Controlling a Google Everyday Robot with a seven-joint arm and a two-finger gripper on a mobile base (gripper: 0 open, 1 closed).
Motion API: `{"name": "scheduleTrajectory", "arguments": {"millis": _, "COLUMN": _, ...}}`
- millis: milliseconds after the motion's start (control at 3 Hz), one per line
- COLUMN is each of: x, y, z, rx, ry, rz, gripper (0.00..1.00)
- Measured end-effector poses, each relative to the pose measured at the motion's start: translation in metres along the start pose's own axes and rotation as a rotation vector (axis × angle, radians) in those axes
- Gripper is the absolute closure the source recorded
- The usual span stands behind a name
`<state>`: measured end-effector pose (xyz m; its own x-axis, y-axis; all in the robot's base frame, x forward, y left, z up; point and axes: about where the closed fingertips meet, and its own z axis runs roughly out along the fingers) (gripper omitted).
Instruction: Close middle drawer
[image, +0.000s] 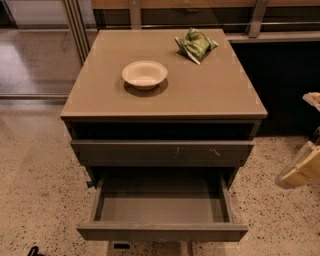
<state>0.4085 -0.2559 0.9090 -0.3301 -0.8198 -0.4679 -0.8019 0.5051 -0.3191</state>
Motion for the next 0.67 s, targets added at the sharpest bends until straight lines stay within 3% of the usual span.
{"name": "scheduleTrajectory", "arguments": {"millis": 333, "x": 0.0112, "y": 0.0065, "z": 0.0336, "rx": -0.028, "ry": -0.036, "rz": 0.046, "gripper": 0.0}}
{"name": "scheduleTrajectory", "arguments": {"millis": 667, "x": 0.0112, "y": 0.0066, "z": 0.0336, "rx": -0.028, "ry": -0.036, "rz": 0.046, "gripper": 0.0}}
